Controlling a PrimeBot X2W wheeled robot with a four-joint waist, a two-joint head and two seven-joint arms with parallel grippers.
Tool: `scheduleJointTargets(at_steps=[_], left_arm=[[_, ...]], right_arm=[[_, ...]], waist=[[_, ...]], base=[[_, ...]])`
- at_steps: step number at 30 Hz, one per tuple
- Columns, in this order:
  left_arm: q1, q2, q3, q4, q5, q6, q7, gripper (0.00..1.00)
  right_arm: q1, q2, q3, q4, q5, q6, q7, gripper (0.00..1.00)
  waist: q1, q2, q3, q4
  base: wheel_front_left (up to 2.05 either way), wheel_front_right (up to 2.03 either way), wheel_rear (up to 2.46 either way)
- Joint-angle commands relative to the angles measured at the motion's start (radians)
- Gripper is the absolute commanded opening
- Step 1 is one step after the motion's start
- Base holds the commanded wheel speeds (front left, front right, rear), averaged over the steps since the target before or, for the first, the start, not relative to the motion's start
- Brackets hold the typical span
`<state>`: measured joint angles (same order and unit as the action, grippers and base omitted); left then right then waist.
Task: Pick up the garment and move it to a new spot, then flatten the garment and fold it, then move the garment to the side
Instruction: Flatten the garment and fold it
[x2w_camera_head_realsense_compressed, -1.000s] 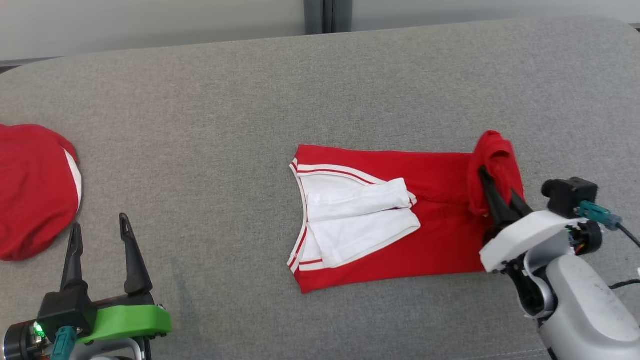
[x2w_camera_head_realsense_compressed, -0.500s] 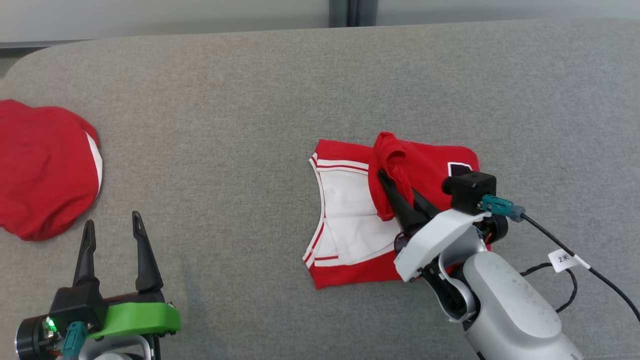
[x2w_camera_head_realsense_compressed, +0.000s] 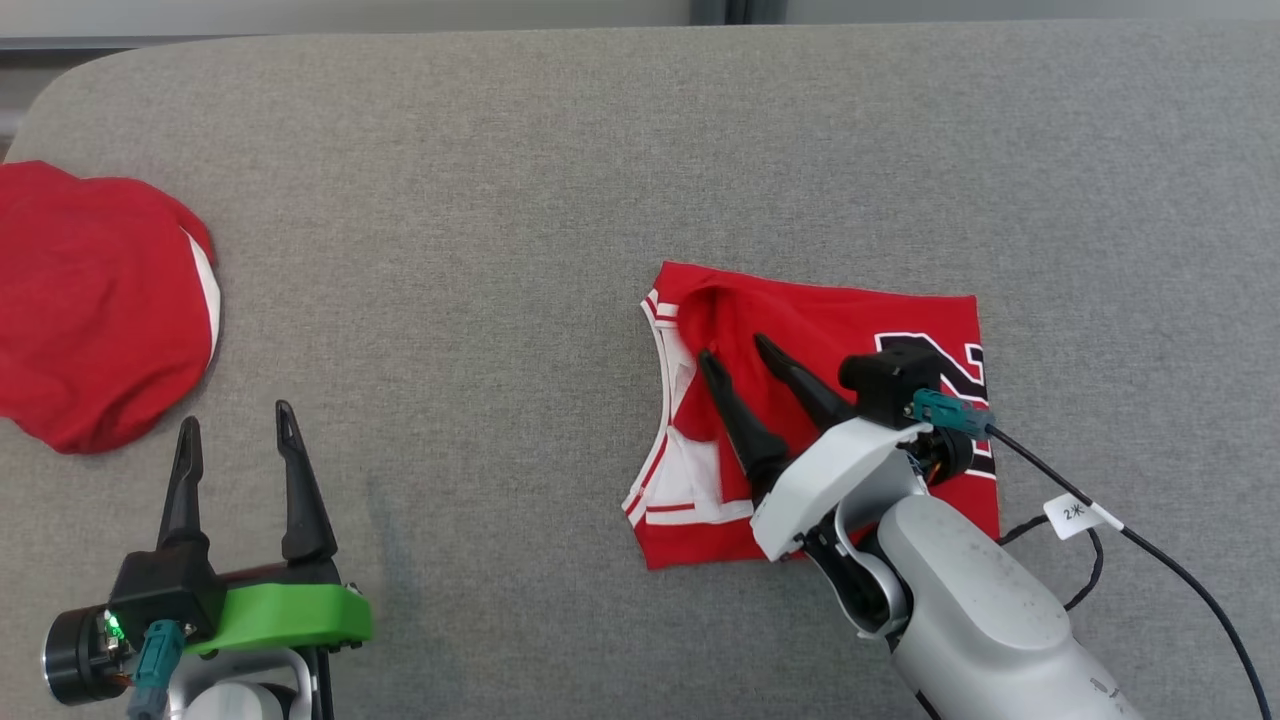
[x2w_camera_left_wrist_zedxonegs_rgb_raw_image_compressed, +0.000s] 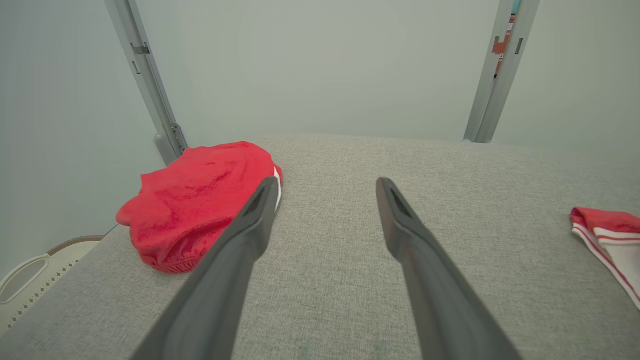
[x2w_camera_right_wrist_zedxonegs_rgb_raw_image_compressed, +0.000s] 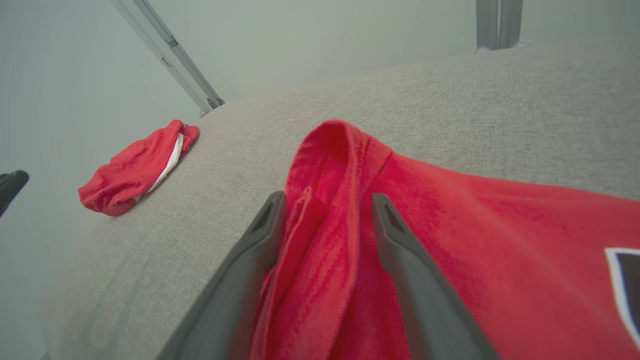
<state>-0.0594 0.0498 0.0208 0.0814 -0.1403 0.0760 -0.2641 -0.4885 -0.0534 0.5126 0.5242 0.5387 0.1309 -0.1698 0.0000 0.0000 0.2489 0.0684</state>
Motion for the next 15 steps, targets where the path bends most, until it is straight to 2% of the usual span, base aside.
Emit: scheduleJointTargets(at_steps=[1,7,15], left_arm=[[-0.017,0.002,-0.003,0.002,-0.012,-0.002,0.000,1.00],[-0.023,0.002,-0.009,0.008,-0.011,-0.005,0.000,1.00],[-0.018,0.002,0.013,0.014,0.012,-0.019,0.000,1.00]], right_arm=[[-0.016,0.000,0.005,0.006,0.007,0.000,-0.013,1.00],[-0.030,-0.058,-0.043,0.002,-0.041,-0.001,-0.072,1.00],[0.052,-0.170,-0.214,-0.114,-0.103,-0.001,-0.096,1.00]], waist=[[0.0000,0.0000,0.001,-0.004],[0.0000,0.0000,-0.012,-0.037],[0.0000,0.0000,-0.049,-0.085]], base=[[0.00,0.00,0.00],[0.00,0.00,0.00],[0.00,0.00,0.00]])
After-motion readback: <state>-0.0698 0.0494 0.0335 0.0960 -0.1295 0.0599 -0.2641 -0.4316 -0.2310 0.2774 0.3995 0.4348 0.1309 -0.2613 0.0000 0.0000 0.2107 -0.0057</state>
